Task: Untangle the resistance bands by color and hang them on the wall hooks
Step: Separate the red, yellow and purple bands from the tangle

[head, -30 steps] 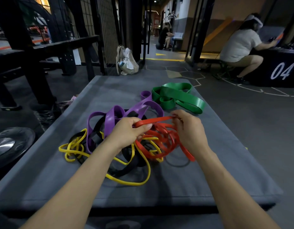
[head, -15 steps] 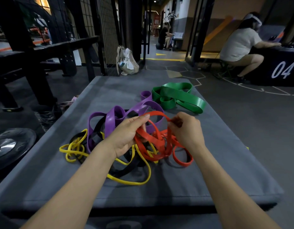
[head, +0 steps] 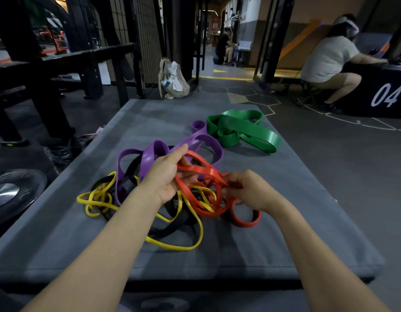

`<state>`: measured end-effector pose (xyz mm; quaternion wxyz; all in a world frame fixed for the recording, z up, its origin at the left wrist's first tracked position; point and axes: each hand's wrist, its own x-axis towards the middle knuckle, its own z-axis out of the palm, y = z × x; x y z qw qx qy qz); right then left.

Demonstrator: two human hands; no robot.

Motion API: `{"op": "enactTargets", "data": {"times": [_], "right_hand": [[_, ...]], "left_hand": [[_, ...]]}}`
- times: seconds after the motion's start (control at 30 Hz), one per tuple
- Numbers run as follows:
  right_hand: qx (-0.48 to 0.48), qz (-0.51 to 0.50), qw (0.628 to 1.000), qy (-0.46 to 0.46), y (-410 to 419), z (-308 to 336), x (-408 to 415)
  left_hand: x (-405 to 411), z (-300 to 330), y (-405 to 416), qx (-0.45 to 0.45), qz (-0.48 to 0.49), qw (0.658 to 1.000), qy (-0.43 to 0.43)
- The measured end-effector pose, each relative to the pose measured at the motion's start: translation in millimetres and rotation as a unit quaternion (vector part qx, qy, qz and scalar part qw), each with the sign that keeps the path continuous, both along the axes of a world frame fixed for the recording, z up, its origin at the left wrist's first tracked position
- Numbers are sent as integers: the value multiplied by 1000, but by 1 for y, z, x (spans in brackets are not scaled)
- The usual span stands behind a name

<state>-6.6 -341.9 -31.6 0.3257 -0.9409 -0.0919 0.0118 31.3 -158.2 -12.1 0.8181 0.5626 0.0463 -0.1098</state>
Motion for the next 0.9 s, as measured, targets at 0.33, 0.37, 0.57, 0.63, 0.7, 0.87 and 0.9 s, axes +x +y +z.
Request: {"op": "enactTargets", "data": {"times": [0.33, 0.37, 0.57, 0.63, 0.7, 0.87, 0.9], "right_hand": [[422, -137, 893, -73, 9, 23, -4], [440, -149, 882, -82, 8, 24, -3], [444, -161, 875, -107, 5, 31, -4], [391, -167, 896, -126, 9, 34, -5], [326, -160, 916, -168, 16, 39, -5], [334, -108, 915, -199, 28, 52, -6], [366, -98, 907, -184, 26, 52, -5]], "left_hand": [[0, -10, -8, 47, -42, 996, -57], [0, -11, -9, 58, -46, 995, -63], [5, -20, -7, 303, 63, 929, -202], [-2, -14, -10, 288, 60, 913, -284], [-11, -8, -16, 309, 23, 879, -362], [-11, -12, -28, 384, -25, 844, -374], [-8, -11, -27, 363, -22, 860, -358]]}}
